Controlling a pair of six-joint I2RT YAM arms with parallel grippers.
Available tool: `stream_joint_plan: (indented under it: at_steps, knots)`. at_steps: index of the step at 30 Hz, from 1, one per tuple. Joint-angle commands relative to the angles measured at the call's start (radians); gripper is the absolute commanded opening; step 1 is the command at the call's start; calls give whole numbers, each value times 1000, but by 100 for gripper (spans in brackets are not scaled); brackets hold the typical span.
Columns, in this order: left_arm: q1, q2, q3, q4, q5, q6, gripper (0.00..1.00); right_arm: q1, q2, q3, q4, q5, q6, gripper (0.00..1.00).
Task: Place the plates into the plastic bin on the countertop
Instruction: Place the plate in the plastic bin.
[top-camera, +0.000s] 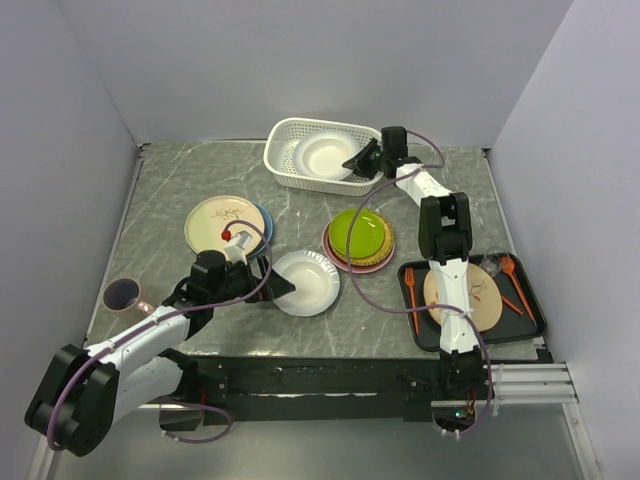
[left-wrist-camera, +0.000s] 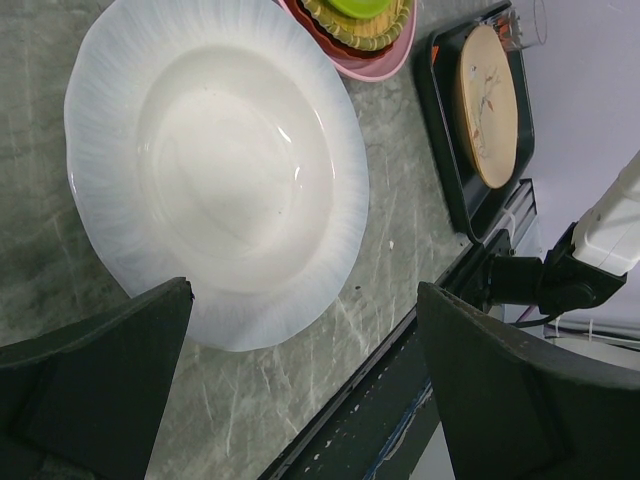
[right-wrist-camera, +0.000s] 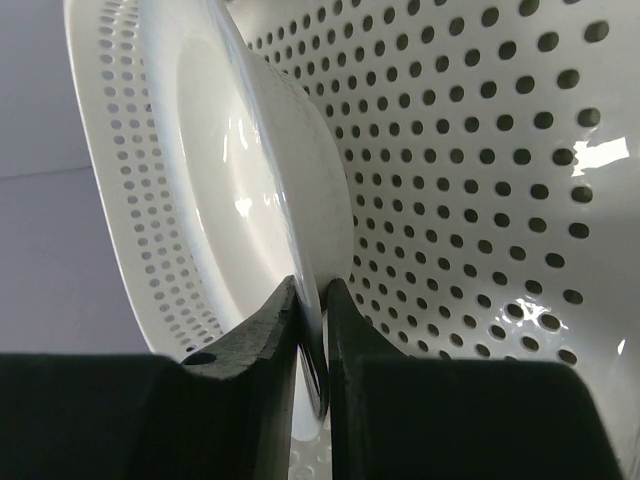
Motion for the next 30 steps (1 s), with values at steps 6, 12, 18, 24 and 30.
stream_joint_plan:
  at_steps: [6,12,18,24,30]
  knots:
    - [-6,-29,27,40,7,17,99,4,-66,52,113,-61,-16,29]
    - [-6,-46,32,13,0,20,99,6,-109,40,80,-11,-42,56]
    - [-6,-89,39,-59,-61,23,99,6,-176,27,-26,141,-83,74]
    - [-6,-154,47,-157,-179,15,99,9,-320,-123,32,247,-100,81]
    - [-6,-135,52,-191,-216,9,99,12,-348,-118,60,213,-94,81]
